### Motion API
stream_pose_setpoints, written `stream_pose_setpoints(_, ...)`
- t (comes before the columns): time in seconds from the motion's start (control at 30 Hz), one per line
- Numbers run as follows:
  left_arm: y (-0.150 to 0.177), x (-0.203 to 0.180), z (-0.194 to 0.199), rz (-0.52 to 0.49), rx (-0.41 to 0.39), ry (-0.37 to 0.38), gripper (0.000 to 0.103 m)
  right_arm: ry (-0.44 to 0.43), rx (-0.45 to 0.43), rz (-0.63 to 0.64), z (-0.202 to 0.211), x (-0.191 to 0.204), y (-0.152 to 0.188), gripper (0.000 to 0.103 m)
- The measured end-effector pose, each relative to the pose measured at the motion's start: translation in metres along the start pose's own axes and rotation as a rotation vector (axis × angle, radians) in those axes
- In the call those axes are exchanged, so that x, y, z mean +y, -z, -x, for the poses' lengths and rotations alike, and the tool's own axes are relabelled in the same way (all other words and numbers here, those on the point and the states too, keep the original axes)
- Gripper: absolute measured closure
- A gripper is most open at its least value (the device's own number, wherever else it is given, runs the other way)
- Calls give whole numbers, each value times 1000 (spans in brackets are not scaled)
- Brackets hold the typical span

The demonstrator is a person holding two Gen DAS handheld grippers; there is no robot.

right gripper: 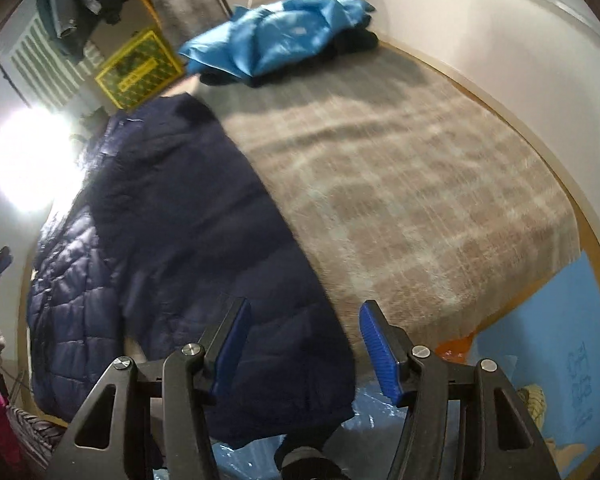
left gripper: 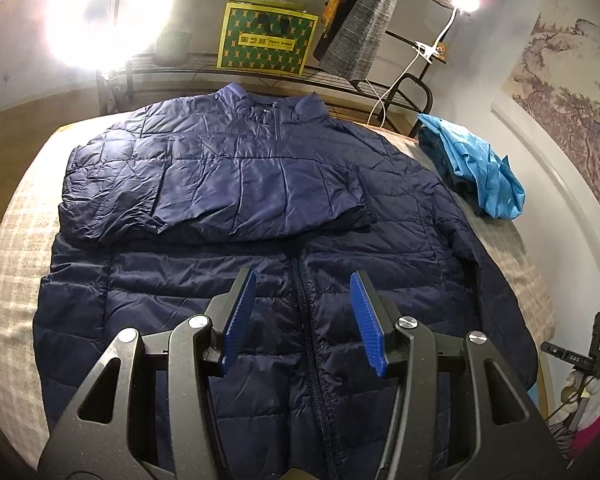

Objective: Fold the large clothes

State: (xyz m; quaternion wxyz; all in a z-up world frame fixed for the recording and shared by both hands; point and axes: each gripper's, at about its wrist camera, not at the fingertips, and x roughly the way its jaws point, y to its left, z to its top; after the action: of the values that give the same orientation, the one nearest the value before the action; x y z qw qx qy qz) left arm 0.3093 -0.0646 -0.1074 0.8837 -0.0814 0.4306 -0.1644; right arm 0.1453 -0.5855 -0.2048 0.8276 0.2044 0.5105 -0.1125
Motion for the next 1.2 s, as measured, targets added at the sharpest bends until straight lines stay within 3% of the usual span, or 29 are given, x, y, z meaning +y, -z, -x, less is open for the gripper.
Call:
stream_pose_setpoints(0.27,-4,8,2,30,-4,16,53,40,58,20,-22,-1,6,44)
stream_pose_setpoints(0.33,-4,8,2,28,-3,17,53,64,59,61,-24,7,7,58)
stream_pose_setpoints(0.4,-4,8,2,25,-2,16,53,61,61,88,-23,14,8,84)
stream_pose_setpoints(0.47,-4,7,2,29,-2,16,53,40,64,101,-22,19,8,98)
stream_pose_setpoints(0.5,-4,7,2,30,-3,16,53,35,57,98,-21,21,8,100)
stream_pose_setpoints(0.63,-5,10,4,38,-6,15,53,-22,8,41,-5,27,2,102)
stream_pose_setpoints(0.8,-7,19,7,60,-13,23,53,-163,-91,-23,31,49,-17,102)
stream_pose_setpoints(1.0,-11,27,12,77,-21,36,53,-316,-223,15,69,115,-49,102)
stream_pose_setpoints(1.2,-15,41,23,105,-40,50,53,-395,-255,146,67,200,-71,102)
